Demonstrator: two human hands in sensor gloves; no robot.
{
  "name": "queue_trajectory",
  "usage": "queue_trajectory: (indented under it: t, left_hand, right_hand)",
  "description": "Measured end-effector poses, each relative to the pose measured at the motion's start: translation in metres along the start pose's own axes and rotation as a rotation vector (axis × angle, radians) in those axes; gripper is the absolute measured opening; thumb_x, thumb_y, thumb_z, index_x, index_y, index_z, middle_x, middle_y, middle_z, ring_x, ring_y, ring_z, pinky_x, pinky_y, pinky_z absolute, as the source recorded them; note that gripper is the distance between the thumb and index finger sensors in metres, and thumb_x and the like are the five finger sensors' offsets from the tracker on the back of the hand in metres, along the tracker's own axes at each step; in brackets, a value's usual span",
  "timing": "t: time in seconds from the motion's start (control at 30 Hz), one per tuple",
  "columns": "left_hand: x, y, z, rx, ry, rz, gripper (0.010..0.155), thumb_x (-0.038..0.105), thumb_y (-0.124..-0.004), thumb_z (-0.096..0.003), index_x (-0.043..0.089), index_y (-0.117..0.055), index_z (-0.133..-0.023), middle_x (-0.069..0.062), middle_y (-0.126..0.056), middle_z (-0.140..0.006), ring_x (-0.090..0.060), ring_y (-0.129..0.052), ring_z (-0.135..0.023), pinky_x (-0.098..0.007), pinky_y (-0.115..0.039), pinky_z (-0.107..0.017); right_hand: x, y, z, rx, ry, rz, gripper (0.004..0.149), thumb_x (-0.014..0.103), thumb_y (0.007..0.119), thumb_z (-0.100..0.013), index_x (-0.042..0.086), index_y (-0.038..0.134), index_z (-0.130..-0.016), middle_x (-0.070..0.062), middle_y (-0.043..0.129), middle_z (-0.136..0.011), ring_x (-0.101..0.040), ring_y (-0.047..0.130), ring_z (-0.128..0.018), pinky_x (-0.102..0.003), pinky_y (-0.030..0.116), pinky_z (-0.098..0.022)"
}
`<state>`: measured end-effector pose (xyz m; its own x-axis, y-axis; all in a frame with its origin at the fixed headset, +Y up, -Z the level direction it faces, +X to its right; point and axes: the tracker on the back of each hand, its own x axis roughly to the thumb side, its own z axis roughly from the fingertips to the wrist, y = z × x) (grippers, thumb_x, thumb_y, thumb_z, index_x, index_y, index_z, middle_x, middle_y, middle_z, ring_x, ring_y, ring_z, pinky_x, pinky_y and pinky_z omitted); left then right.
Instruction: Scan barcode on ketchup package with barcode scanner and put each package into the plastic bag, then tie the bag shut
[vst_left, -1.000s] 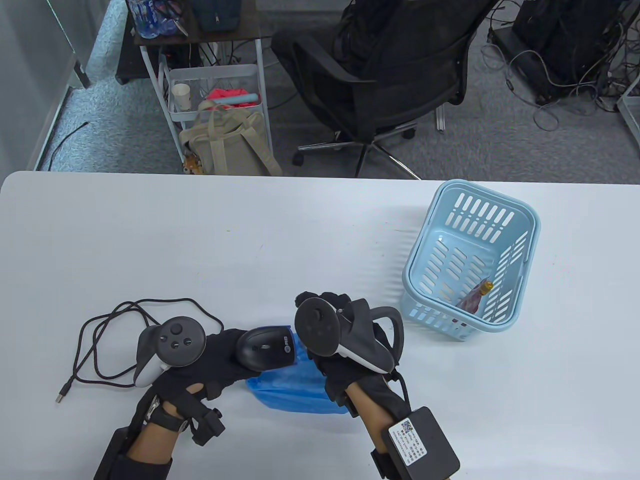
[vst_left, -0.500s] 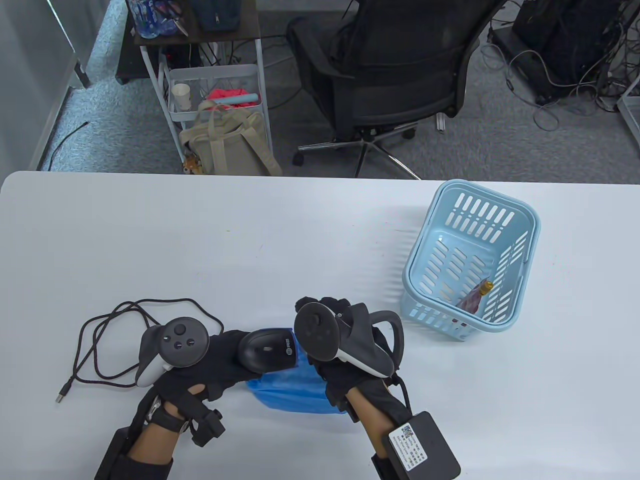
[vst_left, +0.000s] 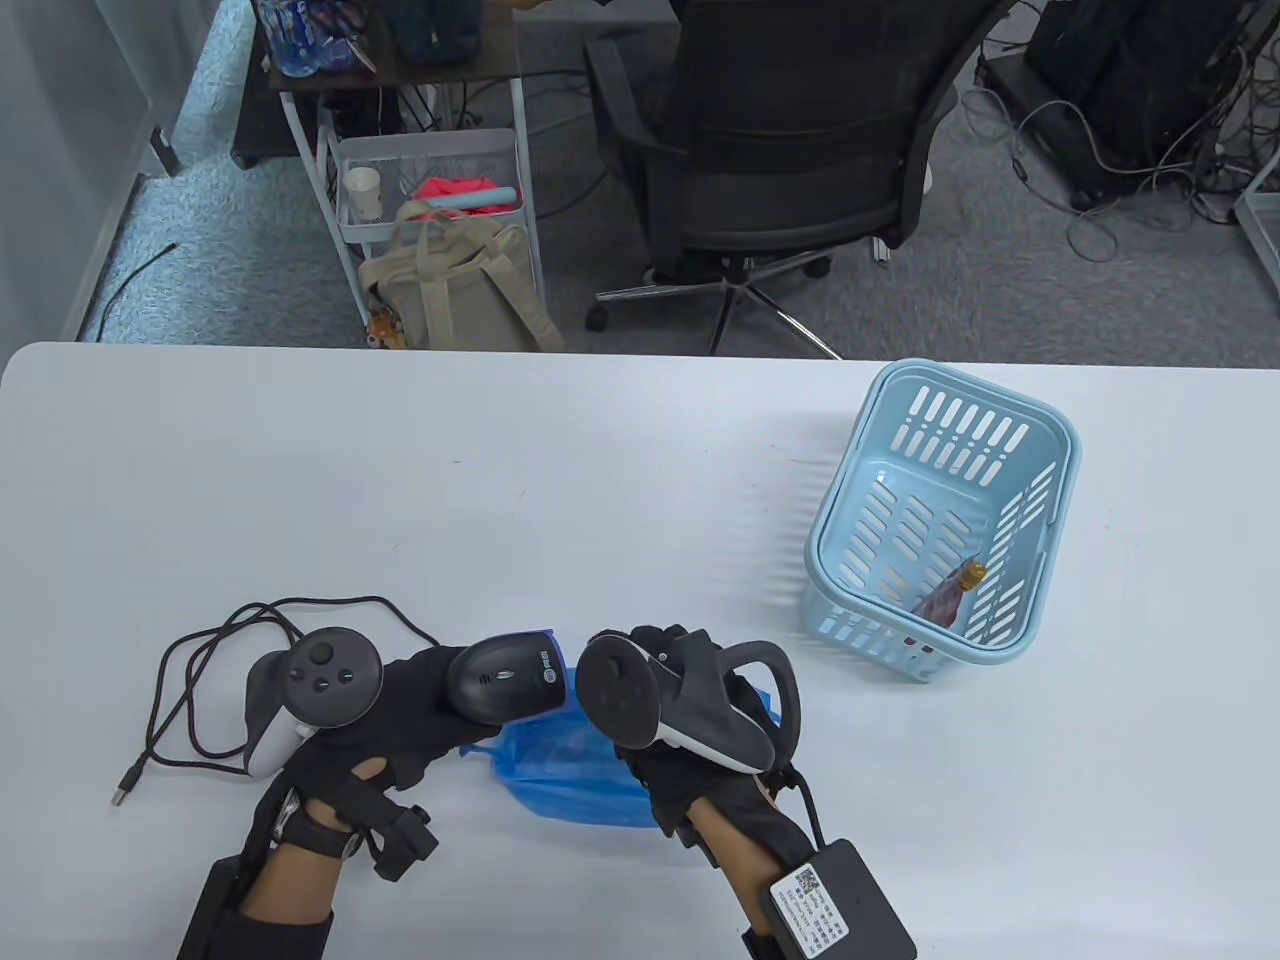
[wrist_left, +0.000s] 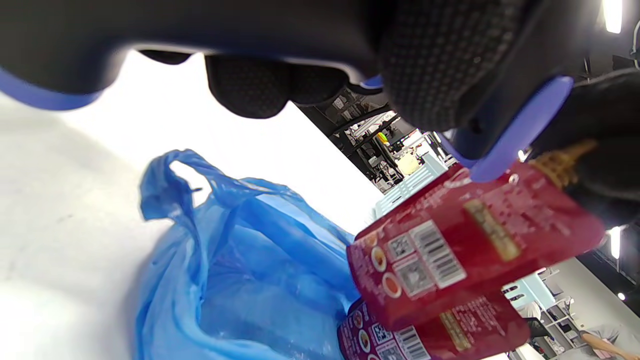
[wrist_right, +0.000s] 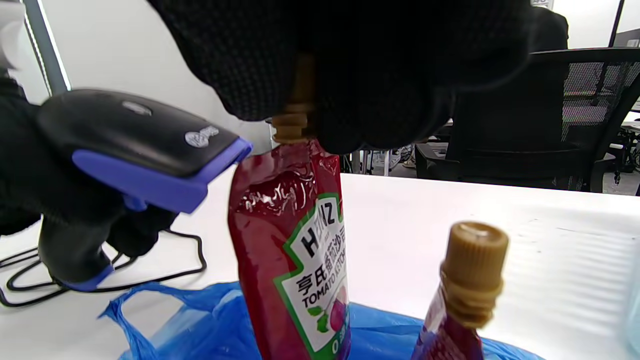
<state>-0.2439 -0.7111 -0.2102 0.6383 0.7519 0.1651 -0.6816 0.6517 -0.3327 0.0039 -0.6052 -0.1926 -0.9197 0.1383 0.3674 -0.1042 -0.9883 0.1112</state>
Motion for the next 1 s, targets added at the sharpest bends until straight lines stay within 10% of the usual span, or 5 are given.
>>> queue_trajectory:
  t: [1.0]
  left_hand:
    - [0.000, 0.004, 0.000, 0.002, 0.016, 0.012, 0.051, 0.047, -0.090, -0.0435, 0.026, -0.083, -0.090, 0.000, -0.086, -0.089, -0.030, -0.096, -0.072, -0.053, -0.075, -0.062]
  right_hand:
    - [0.011, 0.038, -0.009, 0.111, 0.006, 0.223, 0.045, 0.025, 0.086, -0.048, 0.012, 0.080, -0.090, -0.015, 0.091, -0.083, -0.036, 0.091, -0.064, -0.046, 0.079, -0.044]
